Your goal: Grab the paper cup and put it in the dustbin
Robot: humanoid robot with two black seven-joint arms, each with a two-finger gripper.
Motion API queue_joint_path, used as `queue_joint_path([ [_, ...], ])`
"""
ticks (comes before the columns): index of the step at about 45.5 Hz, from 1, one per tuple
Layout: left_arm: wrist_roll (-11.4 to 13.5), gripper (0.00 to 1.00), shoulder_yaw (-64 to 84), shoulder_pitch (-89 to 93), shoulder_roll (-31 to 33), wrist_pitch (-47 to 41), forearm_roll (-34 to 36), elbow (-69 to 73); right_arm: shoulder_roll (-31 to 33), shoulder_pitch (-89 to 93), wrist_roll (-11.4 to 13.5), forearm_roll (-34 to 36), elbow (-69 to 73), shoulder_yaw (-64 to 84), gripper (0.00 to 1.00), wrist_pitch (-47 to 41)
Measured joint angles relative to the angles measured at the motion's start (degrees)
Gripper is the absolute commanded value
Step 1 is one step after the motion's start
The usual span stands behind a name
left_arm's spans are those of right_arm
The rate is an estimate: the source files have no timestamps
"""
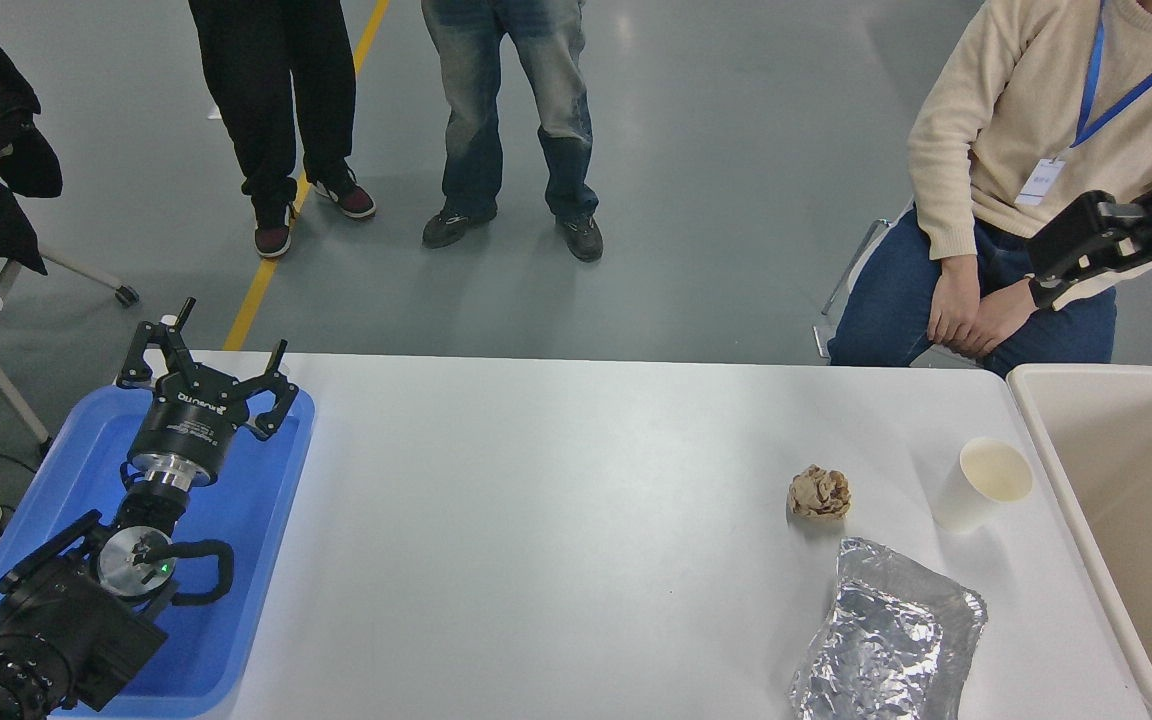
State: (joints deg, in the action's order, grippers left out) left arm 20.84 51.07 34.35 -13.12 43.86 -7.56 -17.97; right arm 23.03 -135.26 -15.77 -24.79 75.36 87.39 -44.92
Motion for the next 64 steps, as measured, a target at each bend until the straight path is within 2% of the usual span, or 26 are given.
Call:
queue_joint_path([
  [7, 0.0, 1.0, 0.0, 0.0, 0.0, 0.0, 0.0, 0.0, 1.8, 5.2, 0.0, 0.1, -0.3, -0.7, 1.0, 4.7],
  [20, 0.0, 1.0, 0.0, 0.0, 0.0, 0.0, 0.0, 0.0, 3.3, 18.2, 0.0, 0.2, -1.9, -2.2, 1.0, 23.5],
  [25, 0.0, 1.0, 0.0, 0.0, 0.0, 0.0, 0.0, 0.0, 3.6, 23.8, 0.0, 0.2, -4.6, -3.9, 1.0, 26.9],
  [55, 0.1, 1.0, 0.0, 0.0, 0.0, 0.0, 0.0, 0.0, 4.2, 49.9, 0.2, 0.2, -22.4, -14.9, 1.0, 33.6],
  [64, 0.1, 1.0, 0.0, 0.0, 0.0, 0.0, 0.0, 0.0, 4.8, 55.0, 0.3, 2.4, -26.2, -17.3, 1.0, 36.5],
])
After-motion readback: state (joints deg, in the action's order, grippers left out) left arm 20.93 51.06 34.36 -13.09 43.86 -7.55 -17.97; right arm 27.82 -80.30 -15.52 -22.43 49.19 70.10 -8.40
